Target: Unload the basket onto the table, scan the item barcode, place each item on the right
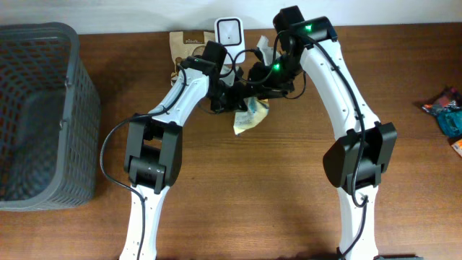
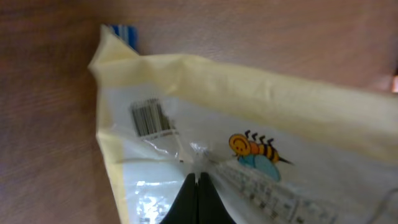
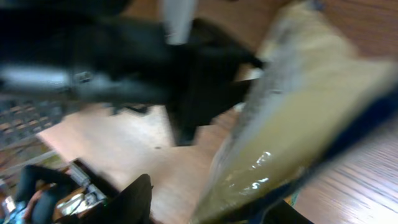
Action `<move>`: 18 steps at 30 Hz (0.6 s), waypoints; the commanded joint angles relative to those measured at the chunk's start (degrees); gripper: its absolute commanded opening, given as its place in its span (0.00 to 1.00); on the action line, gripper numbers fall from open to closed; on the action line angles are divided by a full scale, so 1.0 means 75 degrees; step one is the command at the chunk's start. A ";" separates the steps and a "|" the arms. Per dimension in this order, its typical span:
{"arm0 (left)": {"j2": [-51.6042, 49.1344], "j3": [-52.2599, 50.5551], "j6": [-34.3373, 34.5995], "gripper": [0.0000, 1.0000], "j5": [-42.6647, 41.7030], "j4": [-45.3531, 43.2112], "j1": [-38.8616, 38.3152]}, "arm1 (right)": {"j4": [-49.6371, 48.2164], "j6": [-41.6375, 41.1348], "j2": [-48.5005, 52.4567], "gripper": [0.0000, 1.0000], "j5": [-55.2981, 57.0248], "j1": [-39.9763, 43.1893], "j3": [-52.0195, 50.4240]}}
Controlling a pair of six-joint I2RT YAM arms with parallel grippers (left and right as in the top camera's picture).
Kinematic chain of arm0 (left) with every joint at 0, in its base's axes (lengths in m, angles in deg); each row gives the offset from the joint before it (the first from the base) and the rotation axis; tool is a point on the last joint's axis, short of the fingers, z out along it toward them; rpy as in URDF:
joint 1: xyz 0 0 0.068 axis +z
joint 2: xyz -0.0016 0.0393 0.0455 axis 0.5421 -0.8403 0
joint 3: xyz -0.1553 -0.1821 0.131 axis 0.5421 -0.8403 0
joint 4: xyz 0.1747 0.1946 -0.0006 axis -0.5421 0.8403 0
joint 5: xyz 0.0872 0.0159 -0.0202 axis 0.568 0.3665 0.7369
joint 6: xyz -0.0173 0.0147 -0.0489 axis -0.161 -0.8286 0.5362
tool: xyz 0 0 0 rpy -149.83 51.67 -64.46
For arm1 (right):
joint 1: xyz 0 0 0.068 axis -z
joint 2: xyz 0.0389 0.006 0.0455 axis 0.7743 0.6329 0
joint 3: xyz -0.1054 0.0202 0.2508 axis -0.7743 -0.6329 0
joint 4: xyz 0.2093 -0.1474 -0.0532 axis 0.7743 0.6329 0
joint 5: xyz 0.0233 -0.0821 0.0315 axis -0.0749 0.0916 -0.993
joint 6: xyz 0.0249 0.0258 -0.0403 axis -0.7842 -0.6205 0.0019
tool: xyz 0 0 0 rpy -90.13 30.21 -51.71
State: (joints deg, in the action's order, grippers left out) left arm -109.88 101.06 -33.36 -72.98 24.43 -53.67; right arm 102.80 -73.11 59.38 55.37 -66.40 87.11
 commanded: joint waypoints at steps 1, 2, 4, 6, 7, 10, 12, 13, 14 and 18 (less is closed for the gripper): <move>-0.0140 0.0035 -0.0119 0.00 -0.0449 -0.0344 -0.0070 | -0.0079 0.0245 -0.0431 0.41 -0.1122 0.0009 0.0271; -0.0140 0.0035 -0.0125 0.00 -0.0431 -0.0367 -0.0070 | -0.0055 0.0242 -0.0449 0.40 -0.1005 0.0038 0.0358; -0.0090 0.0038 -0.0306 0.00 -0.0420 -0.0306 0.0085 | 0.0189 0.0242 -0.0484 0.41 -0.0635 0.0236 0.0691; -0.0020 0.0058 -0.0309 0.00 -0.0548 -0.0297 0.0268 | 0.0321 0.0245 -0.0484 0.41 -0.0641 0.0347 0.0953; 0.0047 0.0140 -0.0358 0.00 -0.0860 -0.0294 0.0411 | 0.0312 0.0245 -0.0484 0.41 -0.0641 0.0347 0.1084; 0.0385 0.0399 -0.0554 0.00 -0.1102 -0.0099 0.0804 | 0.0032 0.0242 -0.0458 0.43 -0.0641 0.0297 0.1037; 0.0600 0.0408 -0.0557 0.00 -0.1096 -0.0038 0.0997 | -0.0017 0.0242 -0.0443 0.42 -0.0487 0.0239 0.1026; 0.0746 0.0408 -0.0586 0.00 -0.1035 0.0085 0.1139 | 0.0017 0.0227 -0.0443 0.43 0.0201 0.0198 0.1026; 0.0947 0.0408 -0.0586 0.00 -0.0702 0.0370 0.1326 | 0.0137 0.0012 -0.0446 0.47 0.1134 0.0198 0.1026; 0.1568 0.0408 -0.0562 0.00 0.1186 0.0947 0.1711 | 0.0373 0.0303 -0.0402 0.63 0.2355 0.0096 0.0863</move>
State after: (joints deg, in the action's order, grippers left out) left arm -103.48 102.78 -36.58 -74.88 30.29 -42.33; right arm 105.07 -72.87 57.96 64.35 -64.83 93.84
